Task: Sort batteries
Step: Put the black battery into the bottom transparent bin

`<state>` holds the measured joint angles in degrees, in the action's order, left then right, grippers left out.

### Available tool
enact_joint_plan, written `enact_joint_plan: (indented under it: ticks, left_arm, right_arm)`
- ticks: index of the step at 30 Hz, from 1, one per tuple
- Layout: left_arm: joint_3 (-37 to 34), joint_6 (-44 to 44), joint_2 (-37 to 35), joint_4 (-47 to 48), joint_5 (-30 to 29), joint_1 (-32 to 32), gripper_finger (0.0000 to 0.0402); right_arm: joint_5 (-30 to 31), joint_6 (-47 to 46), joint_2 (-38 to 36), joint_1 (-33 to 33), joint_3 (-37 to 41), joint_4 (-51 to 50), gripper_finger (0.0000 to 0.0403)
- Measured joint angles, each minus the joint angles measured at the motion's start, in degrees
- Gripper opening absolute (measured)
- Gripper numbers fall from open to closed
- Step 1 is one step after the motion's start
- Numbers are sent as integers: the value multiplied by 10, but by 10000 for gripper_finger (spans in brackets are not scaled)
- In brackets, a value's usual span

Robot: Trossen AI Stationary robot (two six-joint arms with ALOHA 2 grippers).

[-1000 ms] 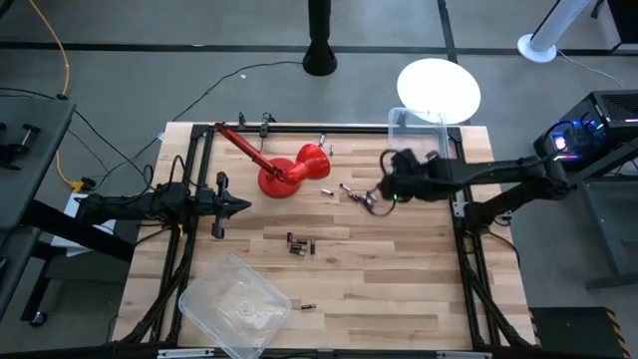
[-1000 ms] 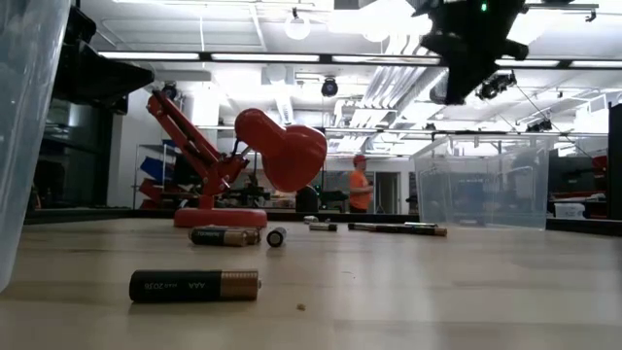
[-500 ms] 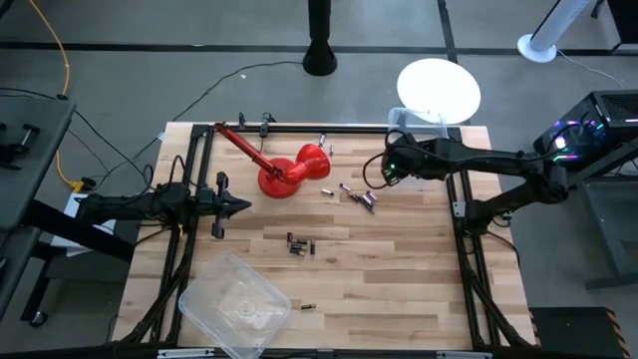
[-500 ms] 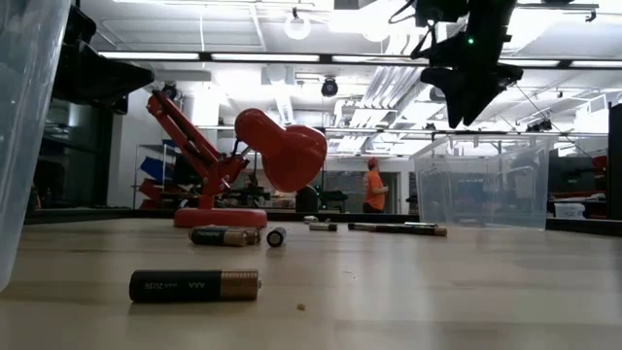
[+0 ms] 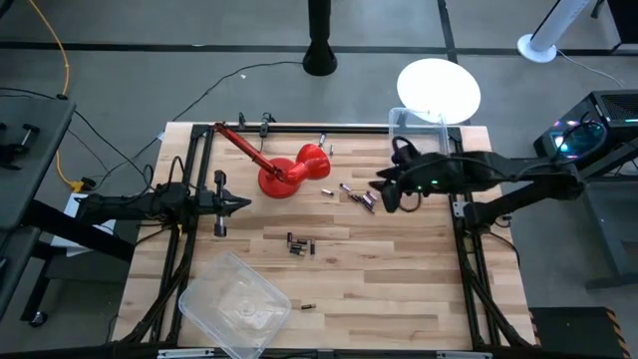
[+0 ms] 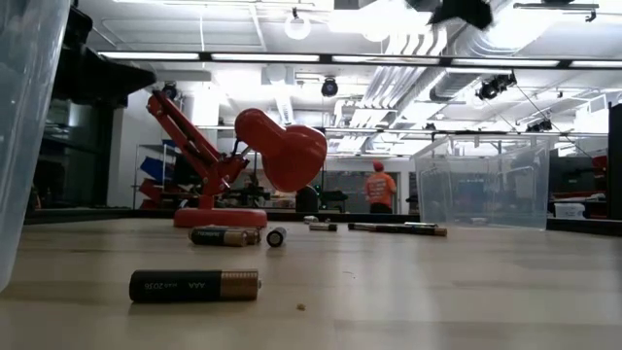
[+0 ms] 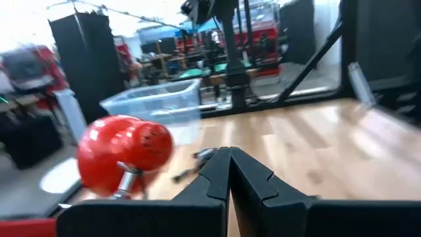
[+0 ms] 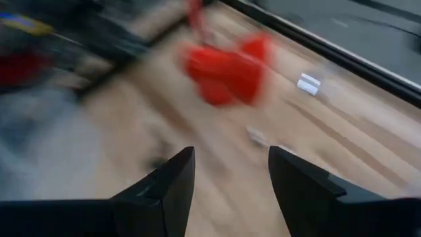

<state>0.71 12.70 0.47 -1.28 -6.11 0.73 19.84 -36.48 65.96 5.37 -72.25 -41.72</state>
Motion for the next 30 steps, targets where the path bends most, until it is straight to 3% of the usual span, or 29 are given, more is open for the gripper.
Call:
enact_joint_plan:
  ticks: [4,7,10,13,16,19,23,26,30]
  left_arm:
    - [0,11,0,0,-2,0,0]
    - [0,4,0,-21,-2,0,0]
    - [0,-115,1,-109,-1,0,0]
    - [6,-242,18,-216,-43,0,0]
    - [49,-303,59,-211,-91,0,0]
    - [119,-332,143,-154,-89,0,0]
    - [245,-326,295,-47,-24,-1,0]
    - [333,-309,409,39,60,-4,0]
    - [403,-327,531,56,191,8,0]
  right_arm:
    - [-16,77,0,22,-2,115,188]
    - [-15,82,1,25,-2,190,188]
    - [-14,78,2,26,-2,226,188]
    - [-14,78,2,25,-2,237,188]
    - [-14,80,2,26,-1,235,188]
    - [-5,92,2,23,-1,235,188]
    - [-3,117,2,13,-1,235,188]
    - [-3,133,2,5,-1,235,188]
    - [-4,159,2,-2,-1,234,188]
